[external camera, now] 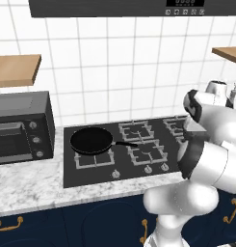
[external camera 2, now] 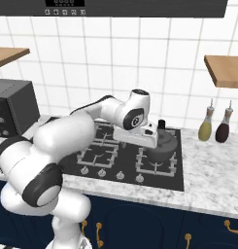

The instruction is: Pick the kettle from the counter and place it on a stove burner. Then turn the burner on.

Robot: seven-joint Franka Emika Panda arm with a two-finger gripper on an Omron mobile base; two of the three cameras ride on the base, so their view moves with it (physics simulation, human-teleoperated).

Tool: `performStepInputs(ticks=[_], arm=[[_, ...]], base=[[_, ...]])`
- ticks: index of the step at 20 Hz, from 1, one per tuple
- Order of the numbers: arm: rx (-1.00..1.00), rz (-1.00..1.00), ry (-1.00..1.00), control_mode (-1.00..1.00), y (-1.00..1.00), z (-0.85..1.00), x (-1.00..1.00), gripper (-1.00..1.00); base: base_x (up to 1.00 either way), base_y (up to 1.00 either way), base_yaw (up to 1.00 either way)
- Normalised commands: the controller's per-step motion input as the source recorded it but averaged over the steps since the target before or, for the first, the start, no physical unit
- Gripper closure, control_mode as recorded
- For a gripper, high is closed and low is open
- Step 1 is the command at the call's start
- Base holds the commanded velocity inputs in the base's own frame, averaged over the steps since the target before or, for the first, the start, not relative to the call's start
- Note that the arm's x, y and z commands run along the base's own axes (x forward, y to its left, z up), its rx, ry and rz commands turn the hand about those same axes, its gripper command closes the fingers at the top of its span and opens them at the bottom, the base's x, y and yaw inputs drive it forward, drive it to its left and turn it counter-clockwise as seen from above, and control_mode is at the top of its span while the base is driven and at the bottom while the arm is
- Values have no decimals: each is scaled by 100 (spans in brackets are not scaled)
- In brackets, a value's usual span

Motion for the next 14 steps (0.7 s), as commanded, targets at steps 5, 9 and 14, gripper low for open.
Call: performStepInputs(ticks=[5, 9, 14], arm=[[7, 0, 25, -100, -16, -12, 20, -100], [0, 0, 35, -100, -7, -21, 23, -100], [2, 0, 15, -100, -10, -28, -2, -100]], base=[[0, 0, 0], [0, 0, 0], [0, 0, 0]])
